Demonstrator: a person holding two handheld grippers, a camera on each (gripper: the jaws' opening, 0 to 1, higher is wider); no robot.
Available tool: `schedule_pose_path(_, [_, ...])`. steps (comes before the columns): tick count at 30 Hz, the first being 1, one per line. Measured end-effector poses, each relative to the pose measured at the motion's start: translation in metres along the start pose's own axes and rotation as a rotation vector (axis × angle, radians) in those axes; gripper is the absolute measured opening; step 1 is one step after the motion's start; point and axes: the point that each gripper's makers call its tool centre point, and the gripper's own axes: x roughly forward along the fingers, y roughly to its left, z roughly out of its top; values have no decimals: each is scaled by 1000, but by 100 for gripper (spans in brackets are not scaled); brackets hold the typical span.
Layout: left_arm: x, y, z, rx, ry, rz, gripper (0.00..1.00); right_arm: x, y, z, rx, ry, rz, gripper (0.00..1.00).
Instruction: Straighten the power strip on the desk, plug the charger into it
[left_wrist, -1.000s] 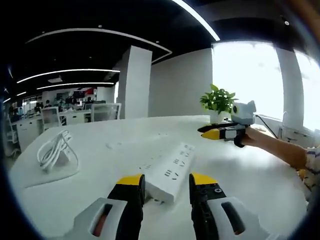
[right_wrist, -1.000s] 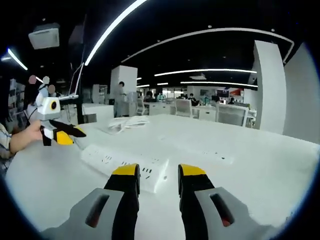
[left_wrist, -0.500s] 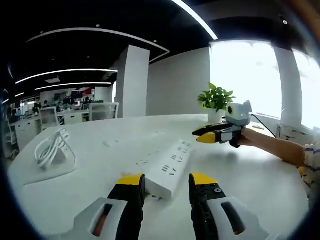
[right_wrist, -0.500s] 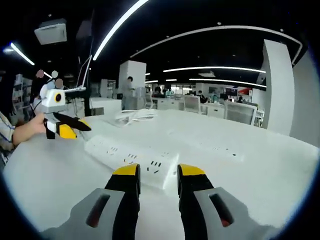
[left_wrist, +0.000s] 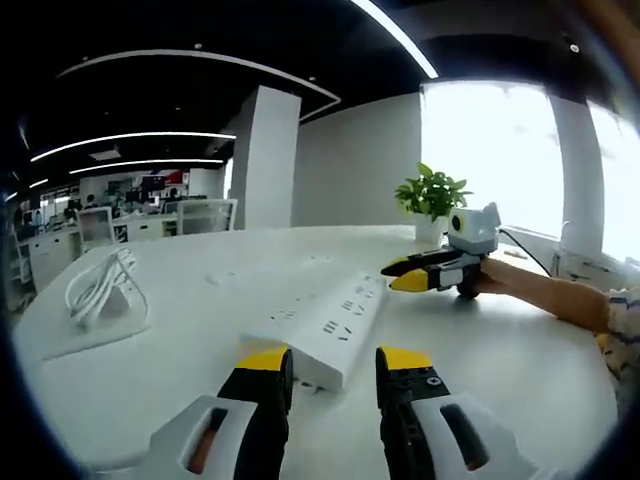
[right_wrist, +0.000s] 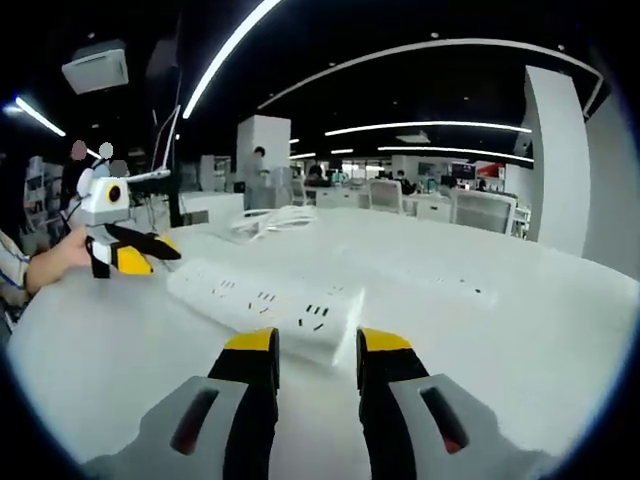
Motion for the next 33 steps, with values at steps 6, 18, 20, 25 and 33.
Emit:
schedule_pose_path(6, [4, -1, -7, -1, 18, 1, 34, 4, 4, -7, -15, 24, 5, 30])
schedule_pose_path(18, [7, 0, -9, 12, 32, 5, 34, 5, 8, -11, -10, 38, 12, 30])
schedule_pose_path(20, [7, -2, -10, 13, 35, 6, 34, 5, 8, -11, -11, 39, 12, 30])
schedule_pose_path(25, [8, -2, -12, 27, 48, 9, 34, 5, 7, -11, -20, 44, 8, 30])
schedule_pose_path(33, [11, 0, -12, 27, 60, 11, 34, 6, 8, -10, -13, 41, 0, 30])
